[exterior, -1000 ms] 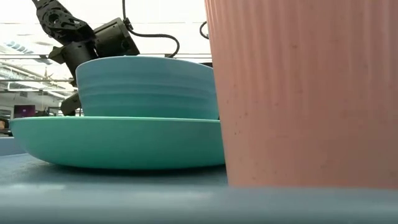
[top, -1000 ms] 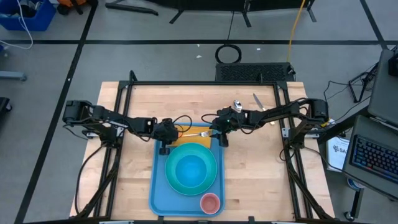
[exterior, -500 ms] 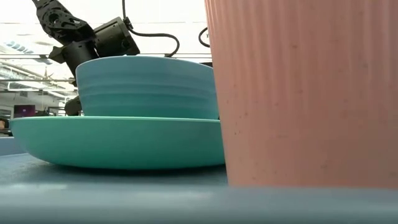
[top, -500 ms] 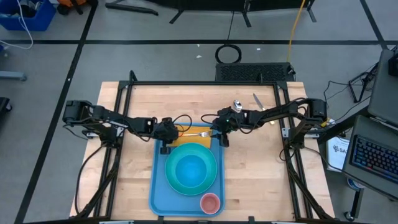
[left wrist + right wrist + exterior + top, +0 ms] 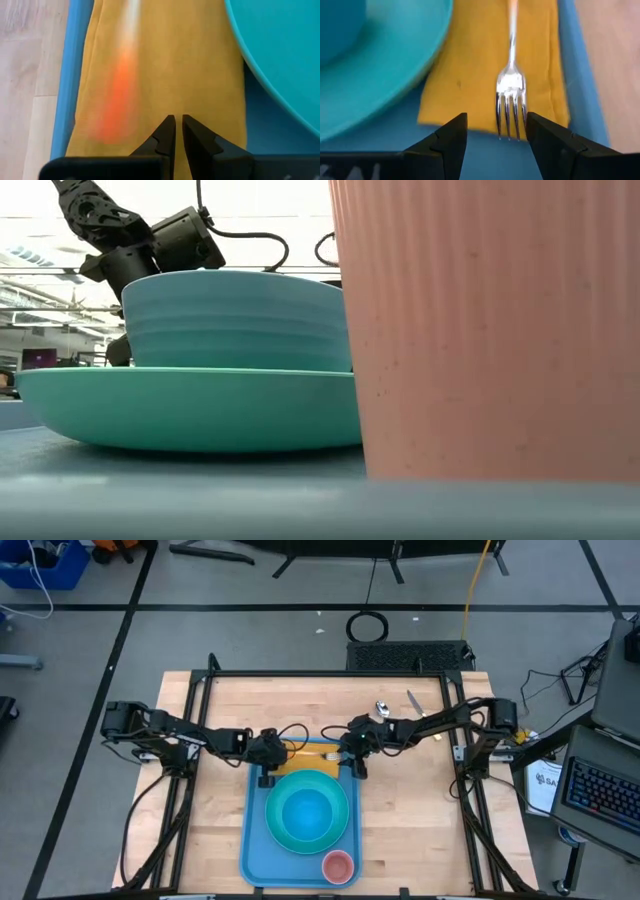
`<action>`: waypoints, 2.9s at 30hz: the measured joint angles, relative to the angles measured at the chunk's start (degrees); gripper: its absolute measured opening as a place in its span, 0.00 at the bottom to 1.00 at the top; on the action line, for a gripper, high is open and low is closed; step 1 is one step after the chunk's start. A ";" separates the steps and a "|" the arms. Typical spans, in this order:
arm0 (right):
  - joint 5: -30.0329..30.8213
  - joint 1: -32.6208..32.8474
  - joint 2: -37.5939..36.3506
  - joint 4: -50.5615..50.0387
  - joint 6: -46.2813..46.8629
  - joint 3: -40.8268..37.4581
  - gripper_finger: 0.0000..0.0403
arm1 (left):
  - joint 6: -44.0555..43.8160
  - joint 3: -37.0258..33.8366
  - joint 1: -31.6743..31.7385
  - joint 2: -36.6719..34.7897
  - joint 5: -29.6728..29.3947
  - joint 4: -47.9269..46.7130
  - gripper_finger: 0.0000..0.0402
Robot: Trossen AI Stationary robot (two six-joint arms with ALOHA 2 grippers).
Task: Set up tray
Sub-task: Put the orange fork on top of the orange napkin, then adjust the orange napkin
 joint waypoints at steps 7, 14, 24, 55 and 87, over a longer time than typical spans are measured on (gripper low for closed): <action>0.03 0.04 0.50 1.43 0.14 -0.01 0.48 | -0.29 0.00 0.00 0.00 0.02 -0.07 0.09; 0.27 0.04 0.50 2.20 0.18 -0.01 0.48 | -0.55 0.00 0.00 0.00 0.04 -0.04 0.09; 3.11 0.02 0.48 1.74 -0.47 -0.03 0.48 | -0.64 0.00 0.00 0.00 0.05 -0.03 0.09; 7.44 0.50 0.46 3.31 -1.22 -0.03 0.48 | -3.27 0.00 0.00 0.00 -2.85 -0.17 0.09; 6.32 2.75 -1.98 3.68 0.13 -0.03 0.48 | 0.06 0.04 -1.44 0.00 1.12 2.62 0.09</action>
